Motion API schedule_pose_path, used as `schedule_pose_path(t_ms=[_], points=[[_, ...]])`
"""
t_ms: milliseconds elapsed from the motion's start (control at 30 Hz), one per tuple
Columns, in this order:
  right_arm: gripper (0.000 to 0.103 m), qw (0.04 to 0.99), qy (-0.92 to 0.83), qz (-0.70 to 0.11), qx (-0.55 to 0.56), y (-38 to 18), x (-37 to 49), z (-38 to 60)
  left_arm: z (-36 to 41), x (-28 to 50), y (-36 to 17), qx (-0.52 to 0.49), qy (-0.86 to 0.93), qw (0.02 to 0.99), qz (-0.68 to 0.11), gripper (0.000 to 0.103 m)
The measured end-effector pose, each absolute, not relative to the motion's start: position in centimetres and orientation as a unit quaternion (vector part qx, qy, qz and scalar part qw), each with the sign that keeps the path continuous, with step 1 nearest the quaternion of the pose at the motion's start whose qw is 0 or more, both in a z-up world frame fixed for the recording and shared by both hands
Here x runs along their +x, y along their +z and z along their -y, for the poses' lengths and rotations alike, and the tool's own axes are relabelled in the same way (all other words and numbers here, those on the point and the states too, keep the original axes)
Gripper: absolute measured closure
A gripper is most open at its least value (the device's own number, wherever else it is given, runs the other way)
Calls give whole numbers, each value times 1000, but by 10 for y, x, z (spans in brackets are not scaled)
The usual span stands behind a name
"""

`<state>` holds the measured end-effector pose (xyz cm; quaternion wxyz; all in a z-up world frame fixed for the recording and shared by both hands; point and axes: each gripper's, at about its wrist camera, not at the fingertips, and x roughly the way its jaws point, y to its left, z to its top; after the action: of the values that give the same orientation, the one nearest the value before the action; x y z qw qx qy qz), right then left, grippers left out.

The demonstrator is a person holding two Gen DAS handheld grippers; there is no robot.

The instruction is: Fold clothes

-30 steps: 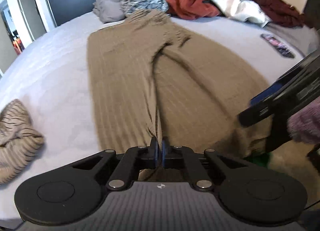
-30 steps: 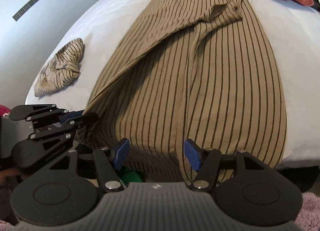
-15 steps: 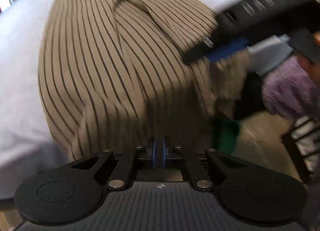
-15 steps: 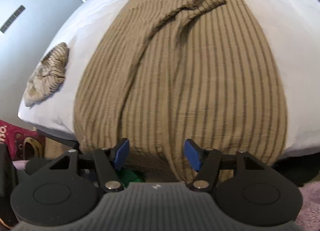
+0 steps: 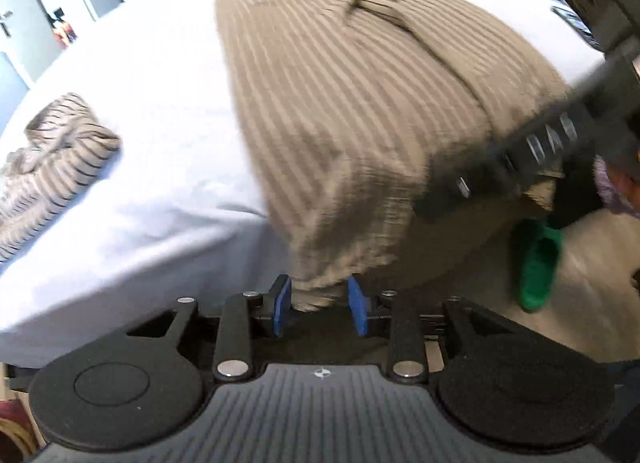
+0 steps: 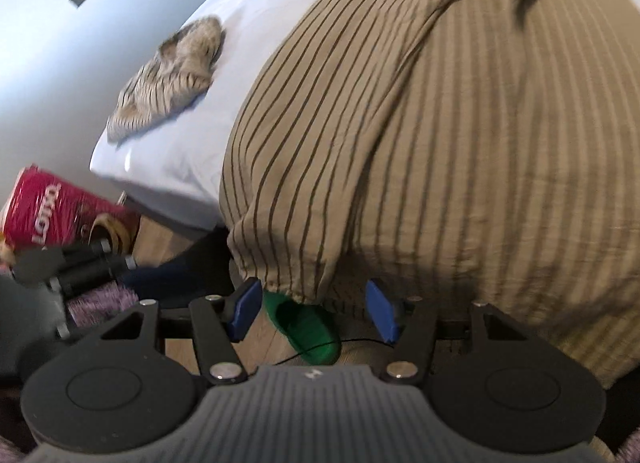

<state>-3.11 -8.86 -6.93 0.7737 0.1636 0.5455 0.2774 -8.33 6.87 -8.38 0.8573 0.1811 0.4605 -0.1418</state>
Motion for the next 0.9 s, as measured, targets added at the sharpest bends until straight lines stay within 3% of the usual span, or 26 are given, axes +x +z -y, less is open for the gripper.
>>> schedule_pose_path(t_ms=[200,233,300,333,467,800,900], points=[[43,783,286,-530,155,-95,-25,68,-93,-64,-83,130,-103,873,-459,74],[48,782,286,-527,171,-98,-23,67,-96,-62,-82,121,-99,874,-460,74],[75,769,284,-534,207,-105,-19,70,-101,-60,-82,106,-89,877,-460,74],[94,762,282,-540,217,-106,-18,72,-104,-59,-82,100,-83,878,-460,74],[100,748,276,-548,254,-95,-23,85,-108,-60,-81,82,-72,880,-463,74],[101,747,238,-562,265,-63,-48,113,-87,-54,-58,80,-109,887,-441,74],[101,742,228,-564,283,-69,-49,119,-64,-35,-41,95,-151,886,-428,68]])
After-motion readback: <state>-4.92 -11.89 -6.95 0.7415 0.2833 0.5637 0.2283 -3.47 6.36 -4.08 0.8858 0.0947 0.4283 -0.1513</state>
